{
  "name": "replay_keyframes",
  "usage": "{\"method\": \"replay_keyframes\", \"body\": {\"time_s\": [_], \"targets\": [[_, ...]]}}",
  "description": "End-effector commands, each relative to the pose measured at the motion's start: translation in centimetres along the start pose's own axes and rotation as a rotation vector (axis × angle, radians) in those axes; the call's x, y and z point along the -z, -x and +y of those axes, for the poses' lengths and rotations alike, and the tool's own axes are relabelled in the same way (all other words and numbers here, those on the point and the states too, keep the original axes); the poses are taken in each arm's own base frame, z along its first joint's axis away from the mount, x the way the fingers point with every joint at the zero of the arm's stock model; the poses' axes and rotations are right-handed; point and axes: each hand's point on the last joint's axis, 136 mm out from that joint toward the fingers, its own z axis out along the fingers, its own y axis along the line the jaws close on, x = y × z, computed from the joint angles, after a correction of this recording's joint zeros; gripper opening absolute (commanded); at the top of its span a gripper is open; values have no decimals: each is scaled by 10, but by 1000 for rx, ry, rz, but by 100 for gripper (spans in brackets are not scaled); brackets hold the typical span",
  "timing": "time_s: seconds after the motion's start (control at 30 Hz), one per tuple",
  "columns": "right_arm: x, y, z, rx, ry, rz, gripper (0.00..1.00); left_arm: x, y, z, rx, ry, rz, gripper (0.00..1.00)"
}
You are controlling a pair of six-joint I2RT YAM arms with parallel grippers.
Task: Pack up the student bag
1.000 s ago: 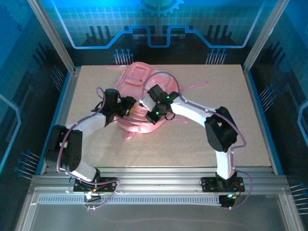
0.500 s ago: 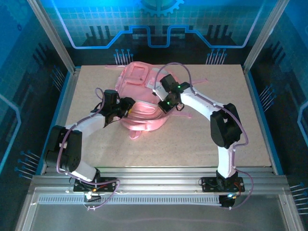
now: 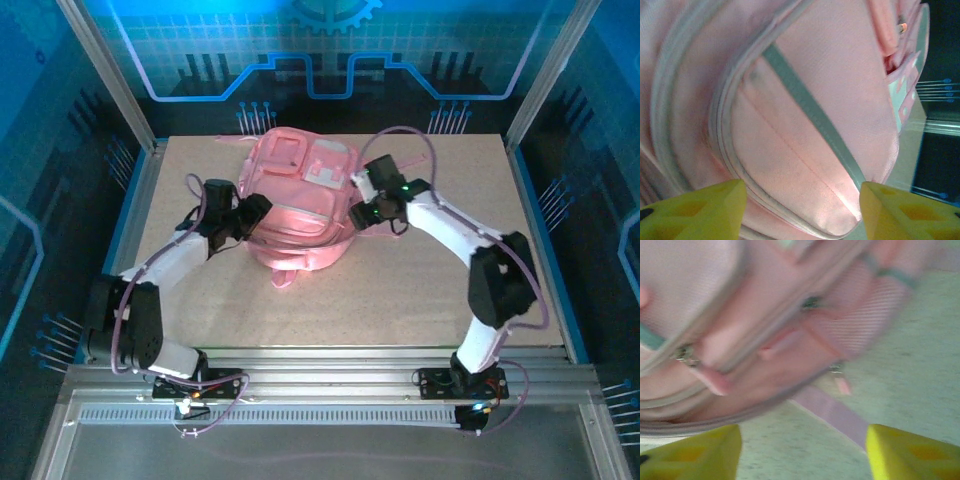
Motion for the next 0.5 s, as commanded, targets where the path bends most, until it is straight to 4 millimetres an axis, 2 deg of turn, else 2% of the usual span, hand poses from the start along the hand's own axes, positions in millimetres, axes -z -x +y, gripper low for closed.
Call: {"method": "replay_keyframes", "body": {"time_s": [0.0, 0.07, 0.2, 0.27, 0.37, 0.4, 0.47], "targets": [[28, 6, -51, -103, -203, -131, 78, 34, 31, 0, -141, 72, -113, 68], [28, -12, -74, -139, -278, -137, 86, 47, 47, 8, -215, 122, -171, 76], [18, -48, -107, -206, -332, -220, 89, 70, 81, 36, -389, 294, -281, 88], [12, -69, -119, -254, -347, -249, 90, 75, 90, 52, -449, 373, -318, 89], [8, -81, -133, -276, -381, -328, 91, 75, 97, 73, -513, 453, -372, 90], [8, -81, -136, -271, -394, -376, 99, 72, 98, 78, -528, 461, -389, 90], [5, -84, -141, -252, -408, -416, 100, 68, 100, 89, -541, 479, -418, 91]]}}
